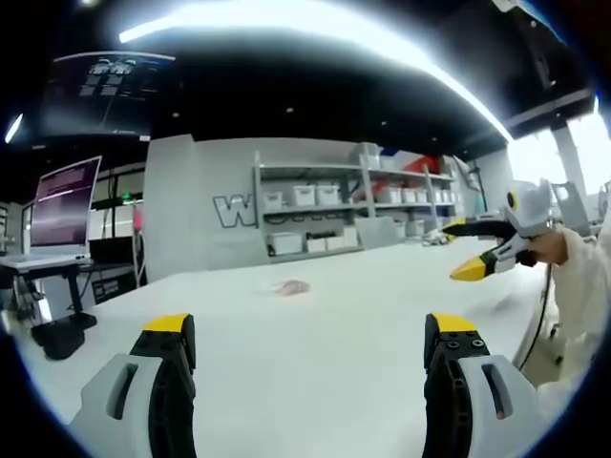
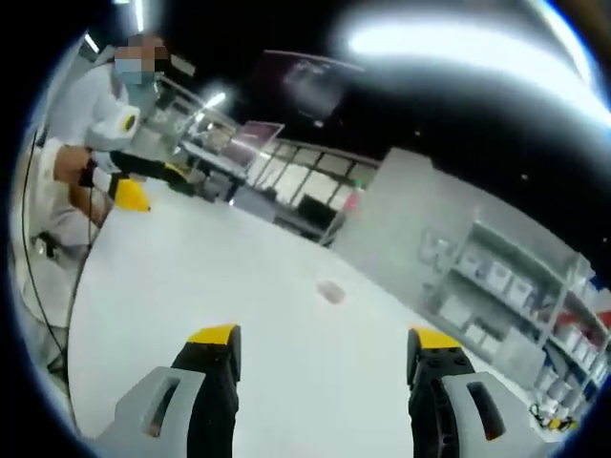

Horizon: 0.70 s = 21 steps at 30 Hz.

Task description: Open the resealable bag by pulling the two sides of the seal apart until the entire bag opening is separated and visibly accessible.

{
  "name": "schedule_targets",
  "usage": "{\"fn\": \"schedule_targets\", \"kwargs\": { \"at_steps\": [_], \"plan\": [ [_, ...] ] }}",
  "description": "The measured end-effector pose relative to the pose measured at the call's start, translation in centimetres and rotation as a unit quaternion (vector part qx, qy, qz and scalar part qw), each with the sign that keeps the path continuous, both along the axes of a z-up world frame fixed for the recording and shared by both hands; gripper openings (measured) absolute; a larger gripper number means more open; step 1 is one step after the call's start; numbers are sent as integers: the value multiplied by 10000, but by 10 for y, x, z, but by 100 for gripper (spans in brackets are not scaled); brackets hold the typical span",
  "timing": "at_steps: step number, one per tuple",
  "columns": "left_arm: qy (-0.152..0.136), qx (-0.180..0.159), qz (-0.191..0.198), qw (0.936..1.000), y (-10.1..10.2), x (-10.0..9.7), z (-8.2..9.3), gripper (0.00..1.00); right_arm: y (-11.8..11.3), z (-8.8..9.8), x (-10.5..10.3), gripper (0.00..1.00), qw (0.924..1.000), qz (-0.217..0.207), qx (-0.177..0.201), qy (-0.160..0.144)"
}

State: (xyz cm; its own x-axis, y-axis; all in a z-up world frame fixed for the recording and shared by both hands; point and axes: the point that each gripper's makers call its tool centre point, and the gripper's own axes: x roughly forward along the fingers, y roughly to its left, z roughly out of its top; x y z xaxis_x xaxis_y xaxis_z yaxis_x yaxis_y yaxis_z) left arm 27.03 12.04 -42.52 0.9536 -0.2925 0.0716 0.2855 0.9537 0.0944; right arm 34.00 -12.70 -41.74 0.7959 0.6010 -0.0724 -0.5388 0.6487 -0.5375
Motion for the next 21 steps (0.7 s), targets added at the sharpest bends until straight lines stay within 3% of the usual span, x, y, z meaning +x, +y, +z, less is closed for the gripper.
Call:
{"fn": "schedule_targets", "kwargs": {
  "at_steps": [6,21],
  "plan": [
    [-5,2,-11,10000,0,1,1,98,2,-4,8,71,9996,-75,-264,-68],
    [-17,33,-34,10000,-2,1,2,98,13,1,17,71,9987,1,-482,-179]
  ]
}}
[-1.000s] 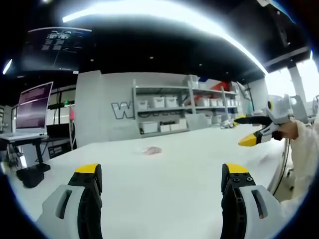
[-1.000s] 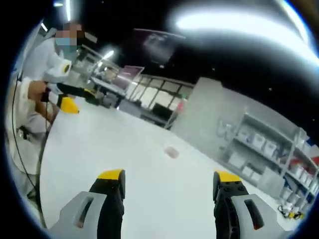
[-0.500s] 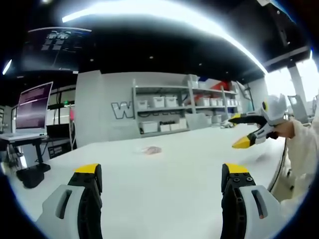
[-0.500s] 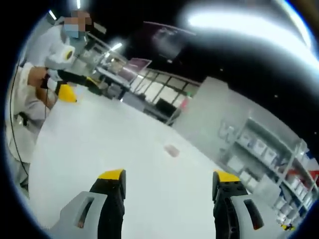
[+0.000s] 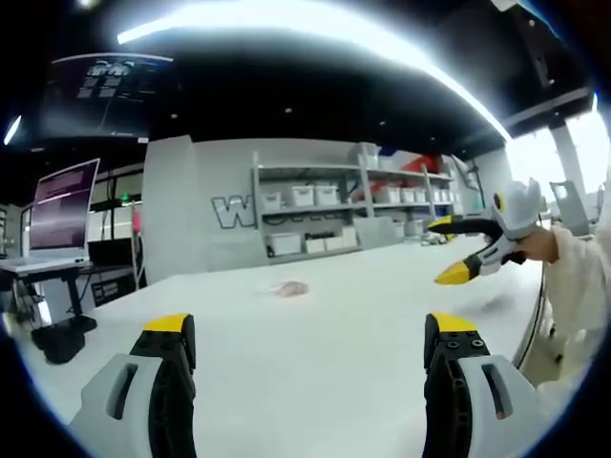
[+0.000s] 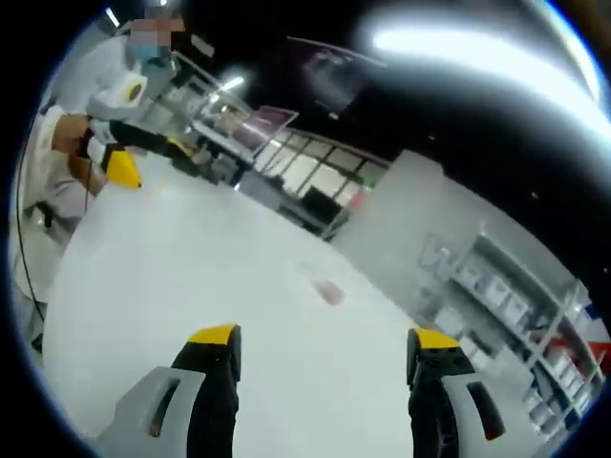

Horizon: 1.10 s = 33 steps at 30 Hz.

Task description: Open the resealable bag by pulling the two sides of the seal apart until the entire bag opening is separated and visibly accessible.

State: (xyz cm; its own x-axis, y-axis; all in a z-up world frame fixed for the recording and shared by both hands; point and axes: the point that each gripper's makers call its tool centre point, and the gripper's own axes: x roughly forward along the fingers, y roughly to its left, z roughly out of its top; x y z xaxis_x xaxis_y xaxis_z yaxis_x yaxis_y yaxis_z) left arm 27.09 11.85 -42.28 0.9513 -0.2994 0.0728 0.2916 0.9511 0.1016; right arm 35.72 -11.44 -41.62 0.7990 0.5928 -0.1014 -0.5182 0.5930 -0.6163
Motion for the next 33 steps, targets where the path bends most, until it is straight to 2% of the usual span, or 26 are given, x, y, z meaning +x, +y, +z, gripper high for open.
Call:
{"fn": "schedule_targets", "kwargs": {
  "at_steps": [8,21,33],
  "plan": [
    [6,-2,-53,10000,-3,-2,-1,98,8,-5,4,73,9996,80,-236,93],
    [-11,-43,-158,9999,-7,-3,0,98,17,-13,10,72,9975,128,-646,238],
    [19,-71,-187,9998,-9,-3,-4,98,29,-10,19,71,9977,246,-500,390]
  ]
}}
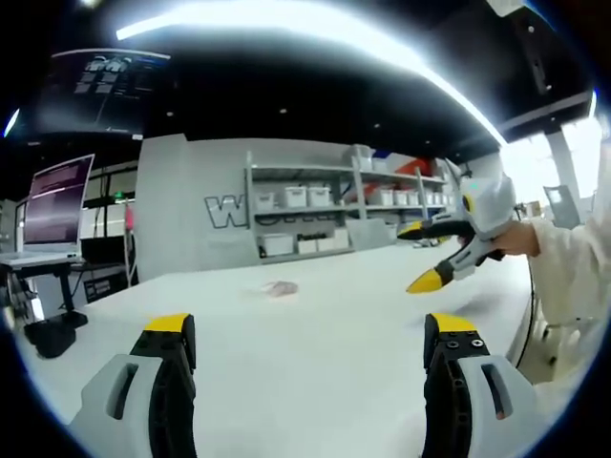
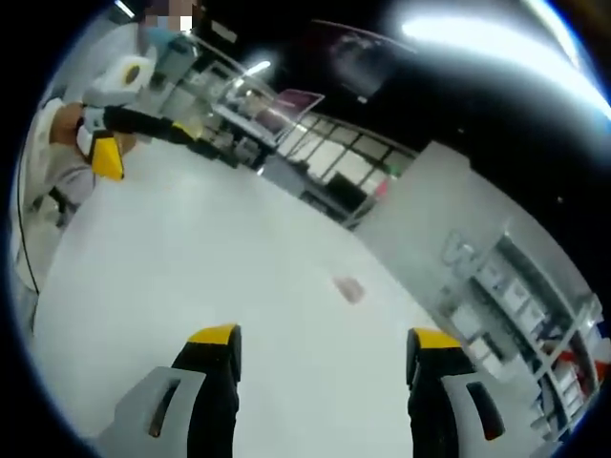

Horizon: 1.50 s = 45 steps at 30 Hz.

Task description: Open the resealable bag by pulling the two sides of the seal apart until the entire bag opening is separated and visibly accessible.

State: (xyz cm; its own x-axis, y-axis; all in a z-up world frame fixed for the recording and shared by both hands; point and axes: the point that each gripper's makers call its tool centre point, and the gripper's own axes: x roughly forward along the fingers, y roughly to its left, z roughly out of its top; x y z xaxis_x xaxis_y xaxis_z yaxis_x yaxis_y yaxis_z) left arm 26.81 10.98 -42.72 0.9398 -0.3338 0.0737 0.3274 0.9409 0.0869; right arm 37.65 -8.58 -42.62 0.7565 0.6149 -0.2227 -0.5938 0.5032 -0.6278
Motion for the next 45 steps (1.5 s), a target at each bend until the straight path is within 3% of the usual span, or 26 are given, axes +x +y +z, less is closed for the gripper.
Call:
{"fn": "schedule_targets", "kwargs": {
  "at_steps": [5,17,29,41,45],
  "plan": [
    [-13,-31,19,10000,2,0,0,98,4,1,3,71,9975,-14,603,381],
    [-3,-65,66,10000,5,-2,-2,98,17,-3,14,70,9967,62,608,542],
    [-6,-25,94,10000,7,-3,-3,98,26,1,28,71,9826,18,1523,1058],
    [15,-44,51,10000,4,-6,-5,98,36,-7,35,70,9795,57,1622,1195],
    [9,-55,46,10000,4,-7,-5,98,38,-5,40,71,9731,16,1860,1357]
  ]
}}
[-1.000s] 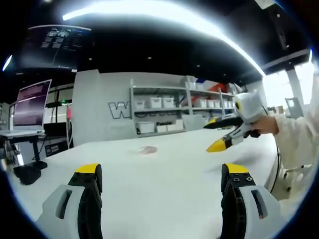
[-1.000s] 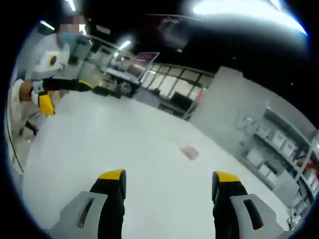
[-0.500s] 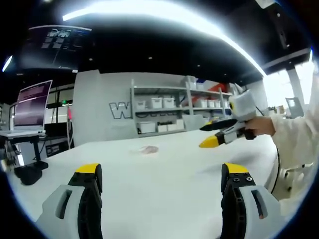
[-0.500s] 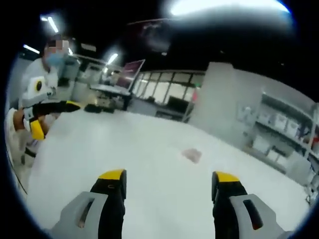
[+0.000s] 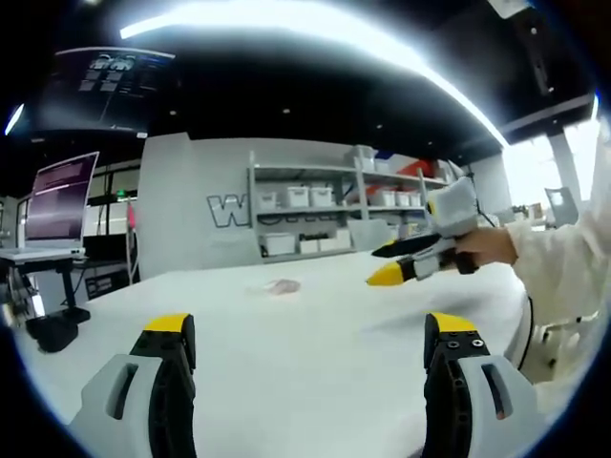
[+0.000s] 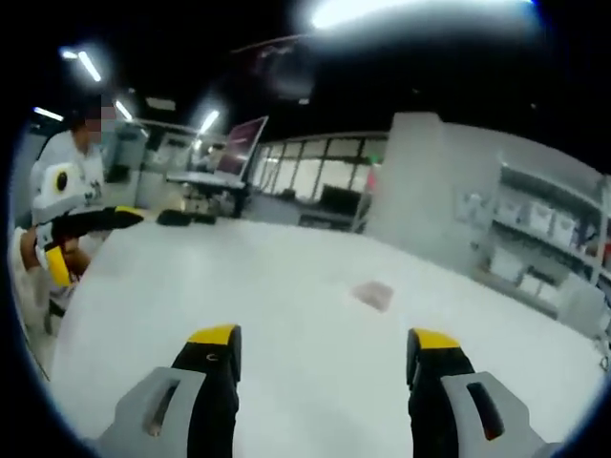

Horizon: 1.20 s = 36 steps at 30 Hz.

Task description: Open the resealable bag by pulling the two sides of the seal apart until the entire bag opening is separated and visibly accessible.

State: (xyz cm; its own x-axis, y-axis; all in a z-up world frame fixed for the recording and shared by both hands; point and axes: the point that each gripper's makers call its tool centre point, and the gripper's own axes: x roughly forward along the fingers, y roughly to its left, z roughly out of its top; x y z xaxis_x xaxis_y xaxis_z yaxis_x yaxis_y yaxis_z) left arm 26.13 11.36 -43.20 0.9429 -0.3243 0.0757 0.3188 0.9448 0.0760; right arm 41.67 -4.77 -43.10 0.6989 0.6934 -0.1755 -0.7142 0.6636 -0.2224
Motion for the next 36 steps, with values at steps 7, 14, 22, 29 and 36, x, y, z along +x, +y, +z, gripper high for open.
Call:
{"fn": "schedule_targets", "kwargs": {
  "at_steps": [7,14,22,29,36],
  "plan": [
    [-20,-13,2,10000,0,0,1,98,8,14,7,72,9997,26,208,145],
    [12,-1,-6,10000,0,-1,0,98,18,14,15,72,9995,74,219,222],
    [-3,5,10,10000,1,-1,1,98,29,11,22,72,9991,163,223,311],
    [23,6,19,10000,1,-1,1,97,32,9,29,72,9993,142,180,307],
    [18,52,5,10000,-2,-1,2,97,32,4,33,71,9992,108,98,359]
  ]
}}
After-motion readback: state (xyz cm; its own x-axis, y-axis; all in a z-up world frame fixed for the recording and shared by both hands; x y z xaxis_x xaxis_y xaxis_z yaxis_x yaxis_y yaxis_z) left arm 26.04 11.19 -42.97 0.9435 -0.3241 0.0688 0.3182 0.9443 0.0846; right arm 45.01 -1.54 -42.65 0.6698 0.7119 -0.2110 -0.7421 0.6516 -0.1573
